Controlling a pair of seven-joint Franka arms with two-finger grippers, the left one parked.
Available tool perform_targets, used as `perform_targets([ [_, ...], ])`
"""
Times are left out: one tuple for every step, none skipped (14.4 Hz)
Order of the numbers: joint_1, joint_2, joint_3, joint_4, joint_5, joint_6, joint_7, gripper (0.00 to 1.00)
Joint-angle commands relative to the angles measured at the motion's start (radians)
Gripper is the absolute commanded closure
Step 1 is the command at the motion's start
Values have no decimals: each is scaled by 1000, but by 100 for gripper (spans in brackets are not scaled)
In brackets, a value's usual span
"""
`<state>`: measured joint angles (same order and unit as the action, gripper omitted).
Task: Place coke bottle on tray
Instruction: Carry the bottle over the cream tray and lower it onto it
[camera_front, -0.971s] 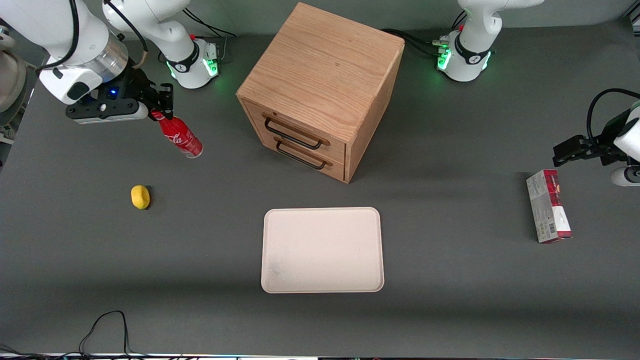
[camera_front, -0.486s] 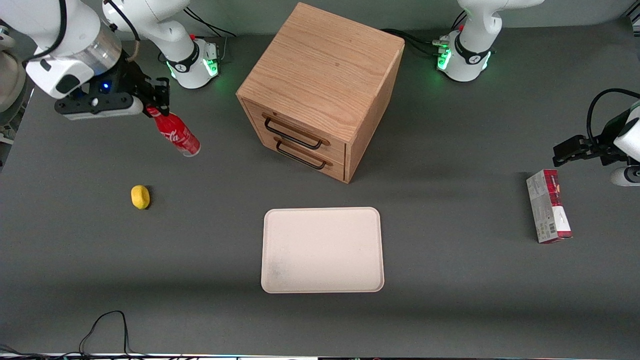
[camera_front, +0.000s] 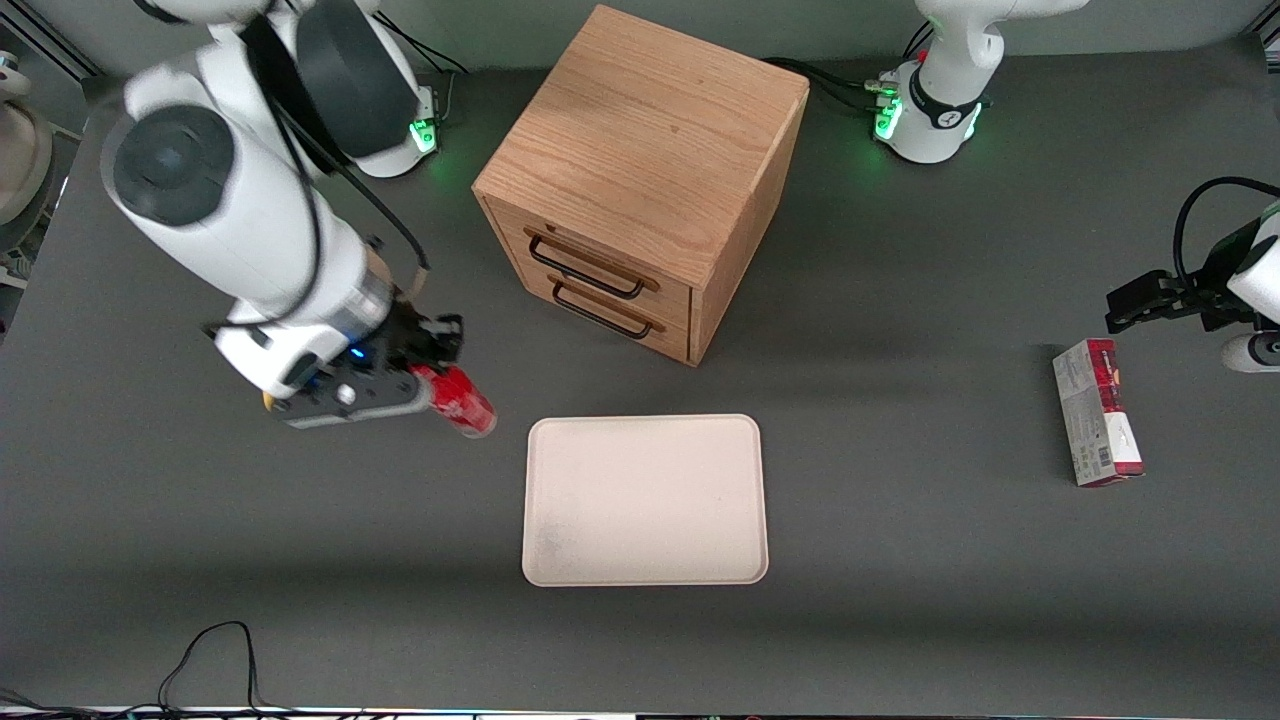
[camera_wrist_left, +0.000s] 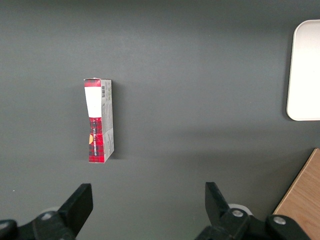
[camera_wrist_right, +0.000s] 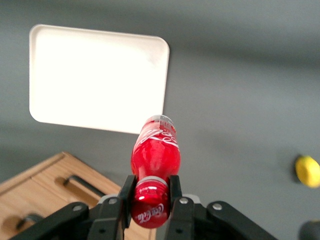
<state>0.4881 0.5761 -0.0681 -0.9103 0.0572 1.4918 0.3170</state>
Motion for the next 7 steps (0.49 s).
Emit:
perform_targets([
  [1, 66, 10, 130, 10, 11, 7, 100],
  [10, 77, 10, 131, 7, 30, 7, 100],
  [26, 86, 10, 131, 6, 51, 7, 100],
  [27, 97, 10, 131, 3, 67, 5, 100],
  [27, 106, 10, 131, -6, 83, 4, 100],
  [27, 125, 11, 131, -22, 103, -1, 100],
  [27, 151, 11, 131, -26, 132, -9, 100],
])
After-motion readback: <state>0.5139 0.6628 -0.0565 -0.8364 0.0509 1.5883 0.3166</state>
